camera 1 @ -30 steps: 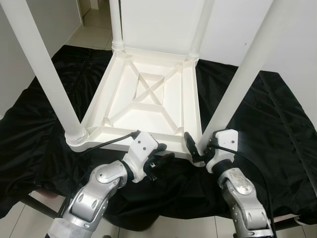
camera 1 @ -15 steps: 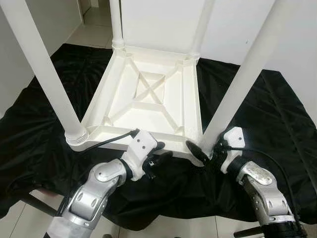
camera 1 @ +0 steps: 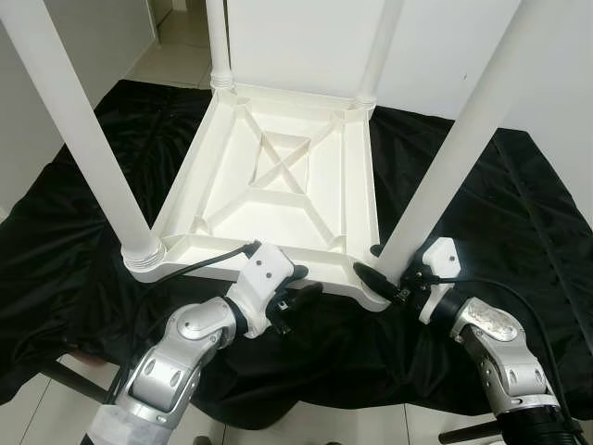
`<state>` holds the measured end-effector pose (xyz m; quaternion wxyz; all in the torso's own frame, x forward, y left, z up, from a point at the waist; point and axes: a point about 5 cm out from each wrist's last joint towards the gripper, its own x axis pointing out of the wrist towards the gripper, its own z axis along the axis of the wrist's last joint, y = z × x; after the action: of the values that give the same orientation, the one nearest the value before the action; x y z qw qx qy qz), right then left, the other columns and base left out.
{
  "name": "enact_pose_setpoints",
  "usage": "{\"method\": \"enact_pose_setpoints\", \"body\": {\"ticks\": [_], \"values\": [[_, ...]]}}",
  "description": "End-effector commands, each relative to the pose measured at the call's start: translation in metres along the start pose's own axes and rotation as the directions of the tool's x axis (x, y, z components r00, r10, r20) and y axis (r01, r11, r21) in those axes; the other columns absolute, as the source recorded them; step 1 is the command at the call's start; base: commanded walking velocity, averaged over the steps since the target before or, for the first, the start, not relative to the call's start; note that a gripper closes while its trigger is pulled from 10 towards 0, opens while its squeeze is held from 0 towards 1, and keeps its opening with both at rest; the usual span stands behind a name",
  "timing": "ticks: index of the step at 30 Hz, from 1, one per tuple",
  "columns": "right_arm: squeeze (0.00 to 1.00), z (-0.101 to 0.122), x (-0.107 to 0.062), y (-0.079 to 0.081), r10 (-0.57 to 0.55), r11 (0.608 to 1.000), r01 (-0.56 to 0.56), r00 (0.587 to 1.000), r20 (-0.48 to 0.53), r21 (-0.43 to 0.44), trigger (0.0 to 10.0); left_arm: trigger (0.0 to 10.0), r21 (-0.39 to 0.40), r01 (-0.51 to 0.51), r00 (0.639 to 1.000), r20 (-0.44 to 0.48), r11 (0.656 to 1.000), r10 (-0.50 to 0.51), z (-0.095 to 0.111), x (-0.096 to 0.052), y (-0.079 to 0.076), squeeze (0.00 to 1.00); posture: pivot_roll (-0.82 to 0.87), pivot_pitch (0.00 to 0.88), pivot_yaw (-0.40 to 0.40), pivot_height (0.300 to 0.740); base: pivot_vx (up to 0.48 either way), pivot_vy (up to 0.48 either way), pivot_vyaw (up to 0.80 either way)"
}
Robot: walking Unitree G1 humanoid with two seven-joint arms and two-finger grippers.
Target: Building children table
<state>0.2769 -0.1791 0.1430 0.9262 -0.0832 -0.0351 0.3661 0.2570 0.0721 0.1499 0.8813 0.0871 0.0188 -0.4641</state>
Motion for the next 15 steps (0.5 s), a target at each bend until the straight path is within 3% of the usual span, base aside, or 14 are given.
{"method": "enact_pose_setpoints", "body": {"ticks": [1,8,9,13,15], "values": [[0.00,-0.006,-0.002,0.003,-0.006,1.000,0.006,1.000,-0.025,0.008,10.0,10.0,0.012,-0.014,1.000,-0.004,1.000,0.014,0.002,0.000,-0.001,0.00,0.04,0.119,-0.056,0.740,0.000,0.000,0.00],[0.00,0.001,0.003,0.008,-0.184,0.982,0.183,0.983,0.006,0.037,10.0,10.0,0.010,-0.015,1.000,-0.003,1.000,0.015,0.003,-0.001,-0.002,0.00,0.04,0.124,-0.061,0.740,0.000,0.000,0.00],[0.00,0.002,0.006,0.009,-0.268,0.963,0.268,0.963,-0.001,0.034,10.0,10.0,0.010,-0.015,1.000,-0.003,1.000,0.015,0.003,-0.001,-0.002,0.00,0.04,0.126,-0.064,0.740,0.000,0.000,0.00],[0.00,0.004,0.007,0.012,-0.298,0.954,0.297,0.955,0.012,0.036,10.0,10.0,0.009,-0.016,1.000,-0.003,1.000,0.016,0.003,-0.001,-0.003,0.00,0.04,0.126,-0.065,0.740,0.000,0.000,0.00],[0.00,0.007,0.010,0.018,-0.365,0.931,0.365,0.931,0.025,0.007,10.0,10.0,0.007,-0.017,1.000,-0.001,1.000,0.017,0.004,-0.001,-0.002,0.00,0.04,0.128,-0.064,0.740,0.000,0.000,0.00]]}}
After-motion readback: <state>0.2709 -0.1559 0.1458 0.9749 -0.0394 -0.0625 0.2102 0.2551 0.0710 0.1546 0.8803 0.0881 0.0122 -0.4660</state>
